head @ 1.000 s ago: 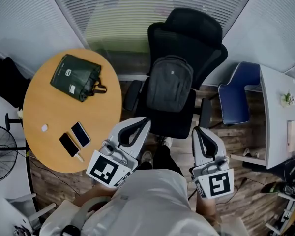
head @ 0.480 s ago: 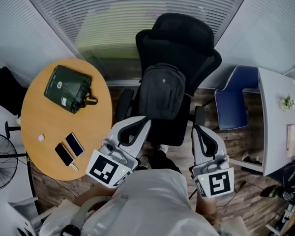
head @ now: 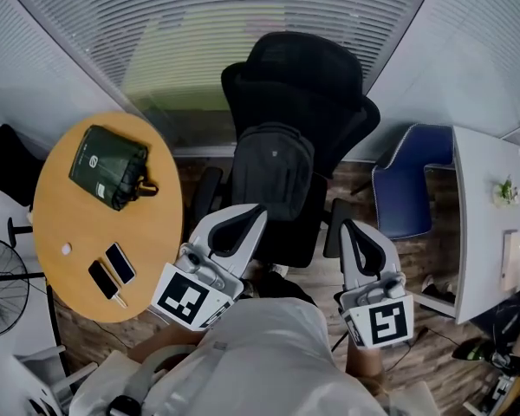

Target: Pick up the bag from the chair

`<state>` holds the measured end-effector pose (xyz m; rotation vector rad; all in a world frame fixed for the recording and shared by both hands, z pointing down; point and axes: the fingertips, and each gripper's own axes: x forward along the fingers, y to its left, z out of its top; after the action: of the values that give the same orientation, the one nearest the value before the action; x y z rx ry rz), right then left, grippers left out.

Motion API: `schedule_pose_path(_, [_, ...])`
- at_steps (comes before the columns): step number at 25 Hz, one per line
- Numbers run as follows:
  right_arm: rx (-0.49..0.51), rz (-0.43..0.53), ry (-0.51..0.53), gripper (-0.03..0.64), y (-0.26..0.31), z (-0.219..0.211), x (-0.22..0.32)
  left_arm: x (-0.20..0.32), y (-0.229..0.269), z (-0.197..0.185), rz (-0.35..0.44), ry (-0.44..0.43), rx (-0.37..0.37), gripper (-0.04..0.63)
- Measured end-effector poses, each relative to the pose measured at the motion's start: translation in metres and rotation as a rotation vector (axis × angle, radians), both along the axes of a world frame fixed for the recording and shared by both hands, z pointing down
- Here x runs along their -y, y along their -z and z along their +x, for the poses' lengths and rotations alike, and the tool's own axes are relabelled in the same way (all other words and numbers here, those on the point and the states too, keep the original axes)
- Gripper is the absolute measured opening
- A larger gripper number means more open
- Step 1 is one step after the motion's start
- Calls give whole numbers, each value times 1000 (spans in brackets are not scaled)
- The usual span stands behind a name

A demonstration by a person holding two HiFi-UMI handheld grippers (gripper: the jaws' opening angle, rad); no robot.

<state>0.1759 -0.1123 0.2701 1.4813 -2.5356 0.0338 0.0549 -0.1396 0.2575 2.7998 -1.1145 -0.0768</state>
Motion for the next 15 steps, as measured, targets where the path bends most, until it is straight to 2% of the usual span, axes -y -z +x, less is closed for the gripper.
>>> schedule_pose_path(7, [0, -4, 11, 3, -7, 20, 23, 21, -7, 20, -6, 9, 10, 5])
schedule_pose_path(15, [1, -14, 28, 3, -16, 19, 39, 37, -17, 19, -22, 27, 15, 5])
